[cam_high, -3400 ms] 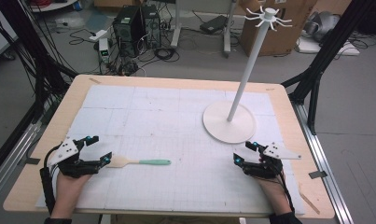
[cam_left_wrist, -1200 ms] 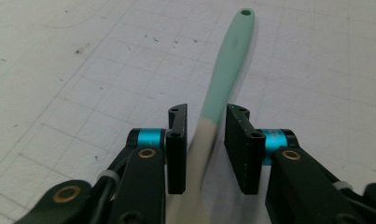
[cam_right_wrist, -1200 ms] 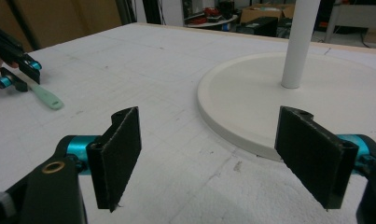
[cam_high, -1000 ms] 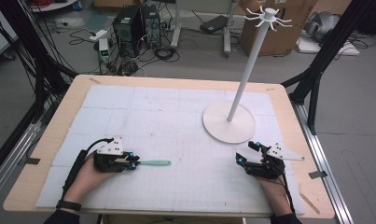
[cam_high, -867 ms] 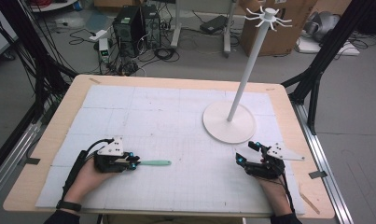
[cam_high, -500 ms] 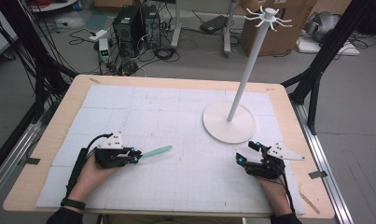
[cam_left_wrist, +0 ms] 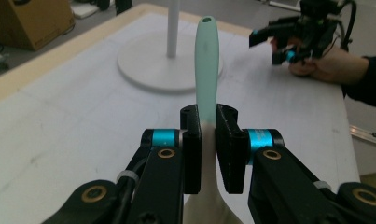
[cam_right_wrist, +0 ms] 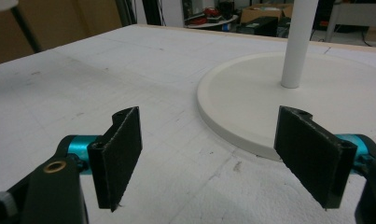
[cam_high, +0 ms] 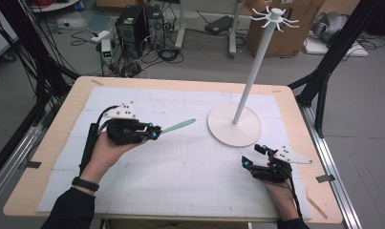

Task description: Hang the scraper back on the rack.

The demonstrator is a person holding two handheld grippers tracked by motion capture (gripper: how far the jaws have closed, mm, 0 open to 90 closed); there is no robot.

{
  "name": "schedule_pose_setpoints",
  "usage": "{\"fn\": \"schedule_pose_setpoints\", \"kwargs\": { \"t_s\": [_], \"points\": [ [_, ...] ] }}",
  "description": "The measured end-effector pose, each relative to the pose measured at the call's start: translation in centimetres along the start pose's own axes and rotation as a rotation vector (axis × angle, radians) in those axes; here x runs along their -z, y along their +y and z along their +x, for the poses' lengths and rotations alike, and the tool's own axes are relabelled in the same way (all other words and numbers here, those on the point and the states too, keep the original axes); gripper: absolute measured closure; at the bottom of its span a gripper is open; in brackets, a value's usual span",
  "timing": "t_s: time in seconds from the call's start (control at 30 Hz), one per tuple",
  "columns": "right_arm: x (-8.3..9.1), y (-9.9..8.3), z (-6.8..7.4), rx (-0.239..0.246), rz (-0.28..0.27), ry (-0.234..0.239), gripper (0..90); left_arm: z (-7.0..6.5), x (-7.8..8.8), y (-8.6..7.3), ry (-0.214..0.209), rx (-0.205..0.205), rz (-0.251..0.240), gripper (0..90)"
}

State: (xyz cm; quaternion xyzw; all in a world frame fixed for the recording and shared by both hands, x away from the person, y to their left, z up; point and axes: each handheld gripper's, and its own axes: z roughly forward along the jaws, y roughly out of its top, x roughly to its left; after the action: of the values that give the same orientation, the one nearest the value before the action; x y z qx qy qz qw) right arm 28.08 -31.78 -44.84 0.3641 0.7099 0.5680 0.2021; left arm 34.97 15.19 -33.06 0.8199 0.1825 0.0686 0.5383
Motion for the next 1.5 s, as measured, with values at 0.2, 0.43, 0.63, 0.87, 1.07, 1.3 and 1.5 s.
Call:
{"fn": "schedule_pose_setpoints", "kwargs": {
  "t_s": [0.2, 0.43, 0.63, 0.87, 1.07, 1.3, 1.5],
  "points": [
    [0.0, 0.0, 0.0, -0.001, 0.001, 0.002, 22.9, 0.5, -1.1, 5.4, -0.016, -0.030, -0.027, 81.3],
    [0.0, 0.0, -0.1, -0.002, -0.003, 0.003, 23.1, 0.9, -1.0, 11.6, -0.003, -0.052, -0.068, 81.3],
    [0.0, 0.0, -0.1, -0.004, -0.003, 0.003, 23.3, 0.8, -0.6, 16.3, -0.004, -0.080, -0.096, 81.3],
    [0.0, 0.0, -0.1, -0.007, -0.003, 0.006, 23.4, 0.1, -1.1, 20.4, -0.001, -0.115, -0.114, 81.3],
    [0.0, 0.0, -0.1, -0.010, -0.003, 0.007, 23.6, -0.3, -2.1, 22.7, -0.005, -0.132, -0.128, 81.3],
    [0.0, 0.0, -0.1, -0.012, -0.003, 0.008, 23.6, -1.0, -2.7, 24.3, -0.007, -0.157, -0.156, 81.4],
    [0.0, 0.0, -0.1, -0.010, -0.003, 0.008, 23.6, -1.0, -2.6, 24.6, -0.005, -0.161, -0.167, 81.5]
  ]
}}
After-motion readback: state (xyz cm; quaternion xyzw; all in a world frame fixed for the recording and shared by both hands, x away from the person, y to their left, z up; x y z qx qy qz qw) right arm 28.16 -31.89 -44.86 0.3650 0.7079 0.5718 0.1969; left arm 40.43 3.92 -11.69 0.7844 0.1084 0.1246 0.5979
